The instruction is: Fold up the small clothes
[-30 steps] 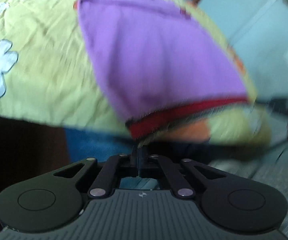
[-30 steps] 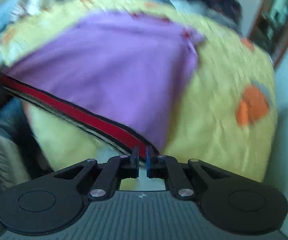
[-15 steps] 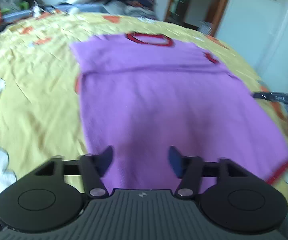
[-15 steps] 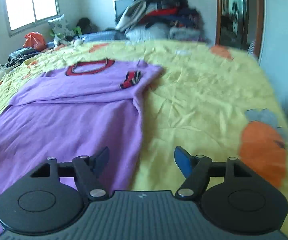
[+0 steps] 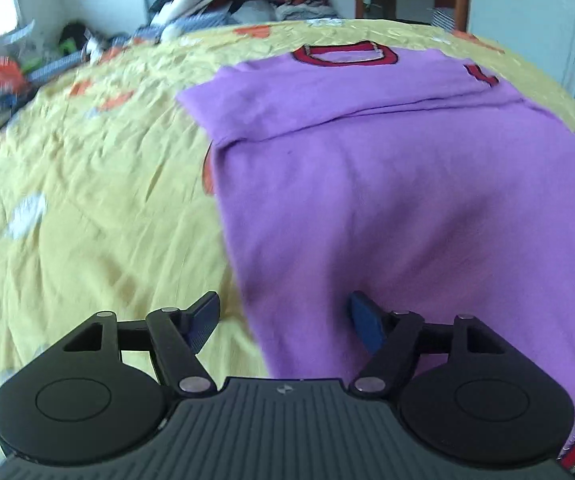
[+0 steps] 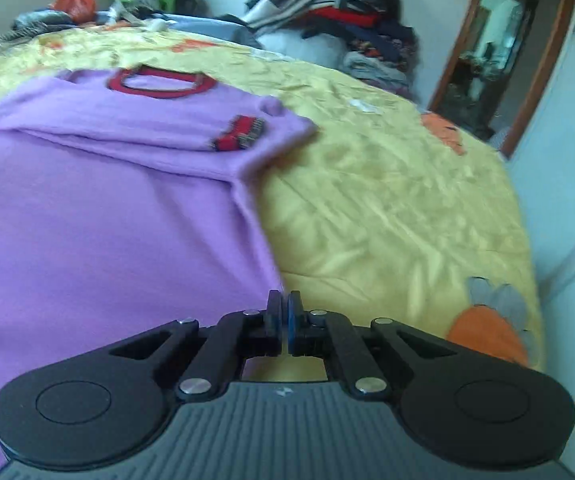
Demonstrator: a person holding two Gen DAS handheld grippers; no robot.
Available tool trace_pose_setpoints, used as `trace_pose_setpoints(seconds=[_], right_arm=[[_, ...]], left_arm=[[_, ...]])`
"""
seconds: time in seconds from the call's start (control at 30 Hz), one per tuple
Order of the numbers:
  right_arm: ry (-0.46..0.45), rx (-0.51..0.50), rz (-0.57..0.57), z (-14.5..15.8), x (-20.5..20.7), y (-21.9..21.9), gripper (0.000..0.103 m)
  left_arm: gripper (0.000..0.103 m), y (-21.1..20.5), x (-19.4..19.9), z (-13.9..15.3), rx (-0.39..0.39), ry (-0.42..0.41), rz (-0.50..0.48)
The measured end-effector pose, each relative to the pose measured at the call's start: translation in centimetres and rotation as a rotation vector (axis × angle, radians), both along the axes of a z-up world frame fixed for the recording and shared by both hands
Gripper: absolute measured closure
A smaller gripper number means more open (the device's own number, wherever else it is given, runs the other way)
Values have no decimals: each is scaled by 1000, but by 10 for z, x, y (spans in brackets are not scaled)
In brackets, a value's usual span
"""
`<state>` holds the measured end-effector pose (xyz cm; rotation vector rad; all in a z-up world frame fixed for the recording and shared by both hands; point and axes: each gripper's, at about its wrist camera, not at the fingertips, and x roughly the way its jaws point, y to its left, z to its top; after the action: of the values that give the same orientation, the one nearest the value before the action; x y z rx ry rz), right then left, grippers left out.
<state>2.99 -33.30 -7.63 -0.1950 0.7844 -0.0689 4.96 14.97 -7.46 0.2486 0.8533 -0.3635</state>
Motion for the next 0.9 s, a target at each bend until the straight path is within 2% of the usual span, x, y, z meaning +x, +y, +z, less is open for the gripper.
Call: trace_pose_setpoints(seconds=[0.03, 0.07, 0.13, 0.17, 0.2, 0.23, 0.27, 0.33, 0.37, 0.4, 0.43, 0.47, 0.53, 0.6, 0.63, 0.7, 0.77, 0.83, 0.87, 0.9], right_arm=[[23, 25, -4, 0, -2, -4, 97], [42, 71, -3, 3, -5, -10, 92], [27, 148, -20, 13, -28, -14, 84], [32, 207, -18, 15, -40, -14, 74], [45, 265, -15, 15, -51, -13, 58], [55, 314, -13, 14, -65, -11, 49], [52, 341, -8, 12, -78, -6, 40], [51, 351, 19, 6, -100, 6, 41], [59, 325, 42, 4, -108, 14, 52], [70, 194, 75, -1, -116, 30, 54], [26, 20, 105, -2, -127, 44, 53], [30, -63, 98, -1, -127, 51, 52], [58, 16, 58, 7, -127, 41, 54], [38, -40, 44, 14, -132, 48, 52], [12, -37, 65, 19, -137, 56, 52], [-16, 80, 112, 27, -142, 69, 53], [-3, 165, 155, 22, -140, 82, 53], [29, 138, 183, 8, -143, 93, 53], [47, 79, 181, -2, -148, 95, 49], [-5, 57, 177, -5, -161, 89, 40]], left_arm=[[32, 5, -4, 3, -17, 8, 10], [34, 10, -11, 6, -41, 14, 7], [31, 17, -25, 10, -104, 39, -11], [24, 20, -32, 11, -133, 56, -19], [19, 21, -40, 11, -152, 71, -21], [15, 22, -47, 9, -160, 88, -24], [17, 21, -54, 5, -155, 100, -33], [15, 17, -67, -5, -129, 102, -48], [11, 11, -76, -8, -74, 63, -68], [10, 7, -82, -9, -35, 32, -80], [11, 7, -82, -8, -34, 37, -74], [11, 10, -80, -7, -49, 56, -60], [13, 16, -81, -5, -55, 53, -32], [16, 21, -82, -3, -81, 57, -2], [15, 23, -82, -3, -114, 74, 19], [14, 21, -86, -3, -161, 94, 31], [14, 15, -91, -5, -135, 69, 45], [14, 10, -101, -7, -95, 51, 35], [14, 11, -105, -8, -105, 61, 39], [14, 17, -109, -11, -146, 91, 52]])
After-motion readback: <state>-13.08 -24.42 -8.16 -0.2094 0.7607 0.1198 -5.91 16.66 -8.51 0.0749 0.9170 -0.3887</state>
